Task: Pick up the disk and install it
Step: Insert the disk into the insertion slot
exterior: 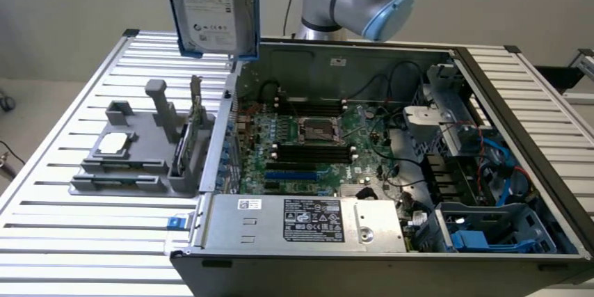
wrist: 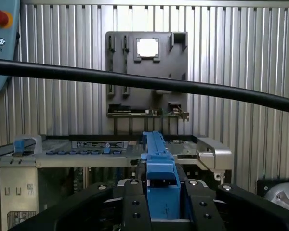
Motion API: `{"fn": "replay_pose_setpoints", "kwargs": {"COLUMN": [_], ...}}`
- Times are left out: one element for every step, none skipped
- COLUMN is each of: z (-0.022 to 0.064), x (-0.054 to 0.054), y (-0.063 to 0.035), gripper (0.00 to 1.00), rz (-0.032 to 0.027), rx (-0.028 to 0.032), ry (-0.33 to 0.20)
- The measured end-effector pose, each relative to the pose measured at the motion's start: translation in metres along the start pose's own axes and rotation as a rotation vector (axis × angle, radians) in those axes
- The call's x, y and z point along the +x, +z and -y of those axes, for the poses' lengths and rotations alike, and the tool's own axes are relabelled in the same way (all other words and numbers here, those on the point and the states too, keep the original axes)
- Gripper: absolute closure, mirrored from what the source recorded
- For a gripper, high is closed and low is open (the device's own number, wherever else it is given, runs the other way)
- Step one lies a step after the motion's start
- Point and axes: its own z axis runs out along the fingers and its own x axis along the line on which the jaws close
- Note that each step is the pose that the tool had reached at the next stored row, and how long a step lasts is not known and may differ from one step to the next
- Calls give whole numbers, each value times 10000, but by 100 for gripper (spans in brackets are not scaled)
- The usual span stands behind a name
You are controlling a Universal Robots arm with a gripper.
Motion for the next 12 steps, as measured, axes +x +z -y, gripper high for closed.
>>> {"fn": "replay_pose_setpoints", "kwargs": {"z": [45,91,139,184,227,274,317,365,410,456,501,546], "x": [15,30,44,58,71,86,98,113,127,141,154,168], "y": [-9,-18,-28,-36,-44,-52,-59,-68,-75,-84,-91,-98], "gripper": [67,67,67,67,67,67,67,67,67,67,67,67], "rz": [0,1,0,0,-1,0,-1,-1,-1,-1,-1,-1], "rx": [-8,-16,-25,-33,-41,-48,-55,-62,-68,-75,-81,-89], "ry": [-1,-1,1,0,0,1,0,0,1,0,1,2]}}
